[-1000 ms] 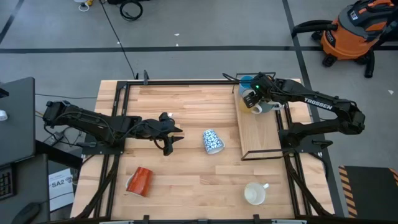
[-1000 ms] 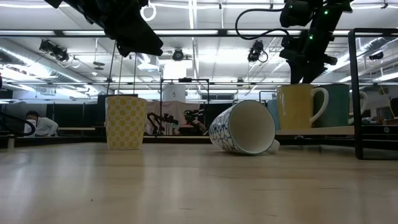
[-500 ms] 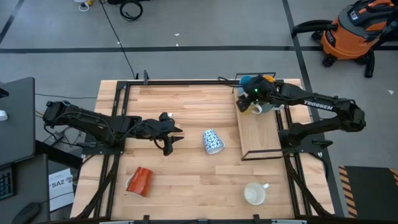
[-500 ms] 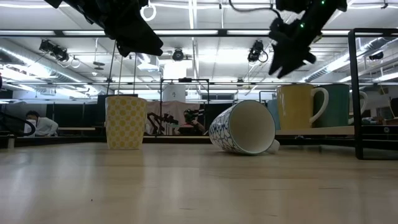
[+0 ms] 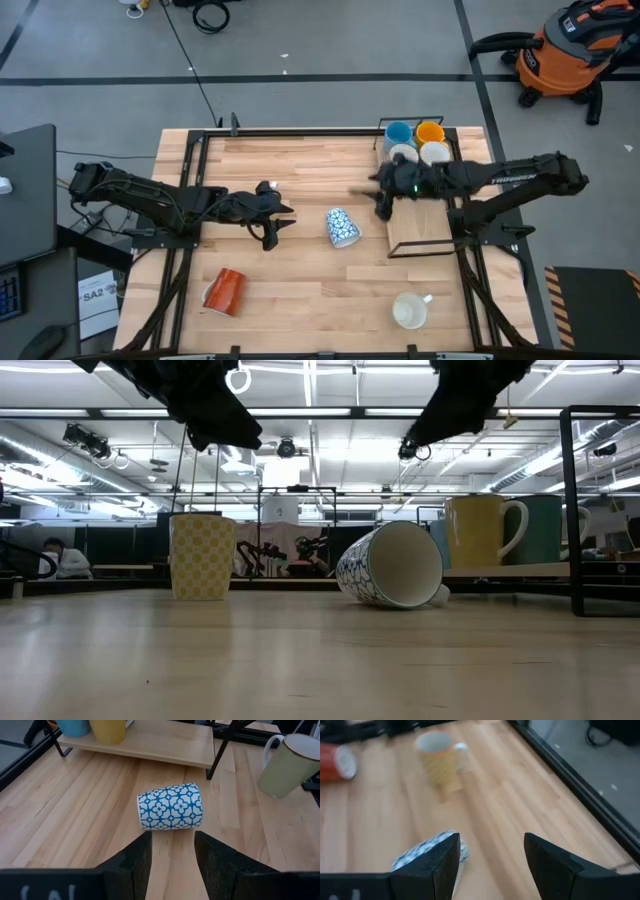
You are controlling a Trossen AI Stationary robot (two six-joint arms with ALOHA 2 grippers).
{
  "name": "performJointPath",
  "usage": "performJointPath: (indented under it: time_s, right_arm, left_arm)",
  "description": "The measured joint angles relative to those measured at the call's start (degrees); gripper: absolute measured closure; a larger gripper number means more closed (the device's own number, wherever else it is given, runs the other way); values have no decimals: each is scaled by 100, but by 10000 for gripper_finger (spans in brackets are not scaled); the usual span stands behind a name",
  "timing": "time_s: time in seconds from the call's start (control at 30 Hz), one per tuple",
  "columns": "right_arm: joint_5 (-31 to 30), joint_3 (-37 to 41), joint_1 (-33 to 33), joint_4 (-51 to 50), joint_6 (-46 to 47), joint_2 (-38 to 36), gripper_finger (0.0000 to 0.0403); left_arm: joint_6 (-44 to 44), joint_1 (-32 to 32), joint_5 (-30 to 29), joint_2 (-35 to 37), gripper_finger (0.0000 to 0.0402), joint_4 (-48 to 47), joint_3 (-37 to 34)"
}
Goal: Place coffee mugs
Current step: Put the blue white mug on the shelf
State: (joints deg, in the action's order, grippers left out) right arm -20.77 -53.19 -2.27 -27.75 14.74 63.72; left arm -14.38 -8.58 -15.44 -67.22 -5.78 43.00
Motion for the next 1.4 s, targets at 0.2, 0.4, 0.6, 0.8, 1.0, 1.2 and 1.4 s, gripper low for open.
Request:
performJointPath:
  time_s: [0.2,0.4,0.6,0.8,1.0,1.2,1.4]
  right_arm:
    - [-1076,511,-1067,657,-312,76,177]
    - [-905,1088,-1362,1749,-443,85,177]
    - [-114,1366,-1361,2421,-467,85,177]
    - [440,1362,-1394,2938,-1021,83,177]
    - [437,880,-1516,2939,-1483,524,178]
    - [125,50,-1604,2428,-1877,1502,178]
    - [-63,-494,-1639,1931,-2098,2265,178]
  left_arm:
    - [-1,0,0,0,246,-9,0]
    - [-1,0,1,0,246,-3,0]
    - [-124,4,0,0,246,0,0]
    - [-154,4,0,0,246,0,0]
    - [-156,4,0,0,246,-1,0]
    - [-183,4,0,0,246,0,0]
    - [-195,4,0,0,246,-20,0]
